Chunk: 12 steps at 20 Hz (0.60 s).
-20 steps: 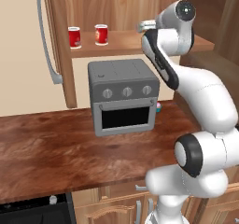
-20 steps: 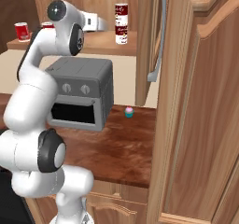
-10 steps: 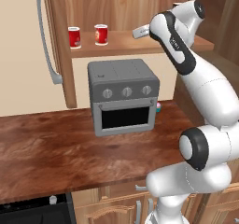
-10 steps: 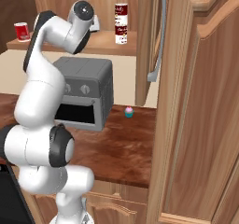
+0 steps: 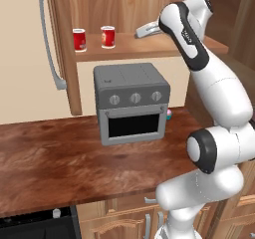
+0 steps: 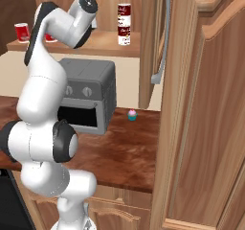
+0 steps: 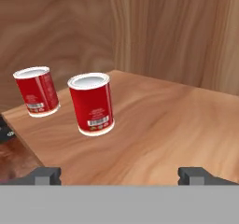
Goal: Stack two cans on top of the other two cans in the cabinet.
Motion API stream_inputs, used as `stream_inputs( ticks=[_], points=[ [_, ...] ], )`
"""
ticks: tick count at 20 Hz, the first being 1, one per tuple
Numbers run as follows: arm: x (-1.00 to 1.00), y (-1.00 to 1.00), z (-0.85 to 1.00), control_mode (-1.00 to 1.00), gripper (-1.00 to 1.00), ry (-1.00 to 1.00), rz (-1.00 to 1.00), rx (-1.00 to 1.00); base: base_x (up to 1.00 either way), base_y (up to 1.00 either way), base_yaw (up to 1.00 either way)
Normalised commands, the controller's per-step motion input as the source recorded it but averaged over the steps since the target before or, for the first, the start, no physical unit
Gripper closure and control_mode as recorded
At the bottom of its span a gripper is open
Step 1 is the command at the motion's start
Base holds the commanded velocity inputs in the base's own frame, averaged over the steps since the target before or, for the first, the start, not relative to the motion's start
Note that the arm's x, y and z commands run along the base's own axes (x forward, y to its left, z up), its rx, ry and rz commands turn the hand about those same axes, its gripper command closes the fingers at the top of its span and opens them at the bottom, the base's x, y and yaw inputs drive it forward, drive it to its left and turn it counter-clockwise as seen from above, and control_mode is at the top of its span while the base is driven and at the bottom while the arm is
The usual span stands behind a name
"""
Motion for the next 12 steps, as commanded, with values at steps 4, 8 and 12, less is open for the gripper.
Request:
stream_inputs(
  ticks=[4, 8, 12],
  points=[
    [-0.17, 0.33, -0.03, -1.0, -1.0, 0.0, 0.0, 0.0, 0.0, 0.0, 0.0],
    [-0.06, 0.31, -0.14, -1.0, -1.0, 0.0, 0.0, 0.02, 0.0, 0.0, 0.0],
    [0.0, 0.31, -0.15, -1.0, -1.0, -0.01, 0.0, 0.06, 0.0, 0.0, 0.0]
  ],
)
